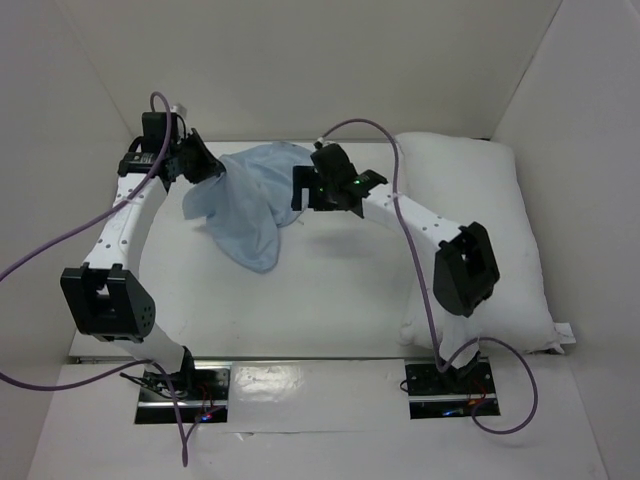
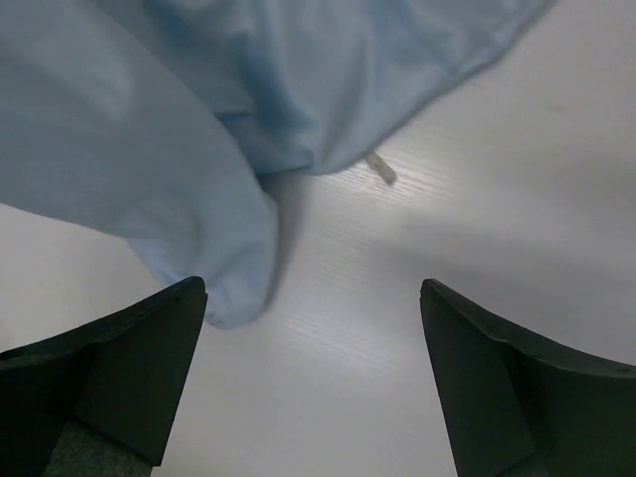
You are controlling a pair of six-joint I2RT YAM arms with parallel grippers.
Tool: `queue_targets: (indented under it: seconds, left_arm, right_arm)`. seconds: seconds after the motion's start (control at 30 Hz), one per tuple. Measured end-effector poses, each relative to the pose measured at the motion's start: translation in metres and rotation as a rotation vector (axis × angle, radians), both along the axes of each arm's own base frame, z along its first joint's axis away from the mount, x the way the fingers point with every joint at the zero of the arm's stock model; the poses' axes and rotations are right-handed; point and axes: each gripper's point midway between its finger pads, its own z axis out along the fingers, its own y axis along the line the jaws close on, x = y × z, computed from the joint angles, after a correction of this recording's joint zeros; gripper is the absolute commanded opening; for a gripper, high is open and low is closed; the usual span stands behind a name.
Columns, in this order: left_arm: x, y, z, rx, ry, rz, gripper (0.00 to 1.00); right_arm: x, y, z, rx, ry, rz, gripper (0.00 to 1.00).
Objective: Put the pillow into the pillowcase
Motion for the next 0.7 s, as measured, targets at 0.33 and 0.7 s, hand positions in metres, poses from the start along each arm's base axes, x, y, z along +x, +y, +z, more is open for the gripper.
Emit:
queue_targets:
  seconds: [0.33, 0.7]
  left_arm:
    - [-0.009, -0.009, 0.027, -0.031, -0.026, -0.050, 0.00]
    - [-0.021, -0.007, 0.090, -0.027, -0.133, -0.072, 0.00]
  right_arm:
    - [-0.040, 0.115, -0.057, 0.070, 0.048, 0.422, 0.93]
    - [0.019, 0.166, -0.046, 0.125, -0.059, 0.411, 0.00]
